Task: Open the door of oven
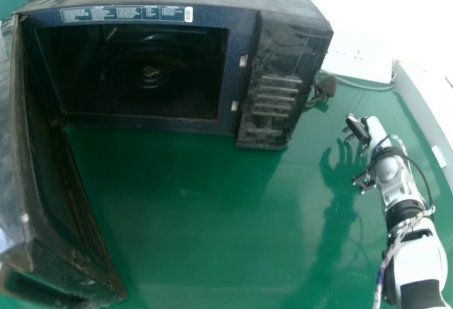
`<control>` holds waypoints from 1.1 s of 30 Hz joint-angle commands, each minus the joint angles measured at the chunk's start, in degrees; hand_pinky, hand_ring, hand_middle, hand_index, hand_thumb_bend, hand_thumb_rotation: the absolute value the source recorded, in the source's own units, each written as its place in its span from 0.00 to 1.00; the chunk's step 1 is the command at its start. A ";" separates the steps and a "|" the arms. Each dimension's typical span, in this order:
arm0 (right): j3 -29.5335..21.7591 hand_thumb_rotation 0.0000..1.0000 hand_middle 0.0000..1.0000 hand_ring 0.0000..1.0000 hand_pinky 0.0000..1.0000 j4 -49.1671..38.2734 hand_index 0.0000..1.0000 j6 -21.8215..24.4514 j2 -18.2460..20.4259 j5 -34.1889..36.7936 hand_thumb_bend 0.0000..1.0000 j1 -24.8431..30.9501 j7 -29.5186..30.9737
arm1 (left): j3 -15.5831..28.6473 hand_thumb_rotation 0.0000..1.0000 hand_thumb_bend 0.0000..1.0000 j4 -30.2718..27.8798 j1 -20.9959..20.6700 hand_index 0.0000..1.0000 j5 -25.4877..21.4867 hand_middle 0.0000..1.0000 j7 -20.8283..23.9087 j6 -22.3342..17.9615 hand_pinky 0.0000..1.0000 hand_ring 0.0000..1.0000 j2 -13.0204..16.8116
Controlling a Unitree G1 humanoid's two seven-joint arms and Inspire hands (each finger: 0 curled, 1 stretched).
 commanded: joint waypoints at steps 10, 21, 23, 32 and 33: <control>0.30 0.15 0.51 0.45 0.41 1.24 0.49 0.41 1.03 -0.25 0.51 1.99 0.84 | 7.45 0.61 0.89 -21.65 -10.83 0.42 -6.01 0.23 47.31 -1.37 0.06 0.13 -21.89; 0.45 0.15 0.51 0.43 0.40 1.29 0.49 0.59 1.03 -0.43 0.51 1.90 0.80 | 4.52 0.49 0.82 -41.76 -14.23 0.43 4.59 0.28 83.64 -9.75 0.09 0.19 -32.92; 0.64 0.15 0.52 0.45 0.41 1.31 0.49 0.70 0.99 -0.64 0.51 1.87 0.80 | 3.26 0.52 0.82 -43.27 -14.47 0.44 7.29 0.31 87.55 -11.34 0.10 0.23 -33.98; 0.45 0.15 0.53 0.46 0.42 1.30 0.49 0.72 1.01 -0.40 0.51 1.82 0.96 | 0.13 0.60 0.79 -45.97 -17.60 0.53 16.17 0.45 101.07 -17.12 0.20 0.39 -37.31; 0.31 0.15 0.53 0.46 0.42 1.30 0.49 0.75 1.03 -0.24 0.51 1.81 1.06 | -0.40 0.62 0.80 -46.12 -17.67 0.55 17.18 0.48 101.83 -17.73 0.23 0.42 -37.79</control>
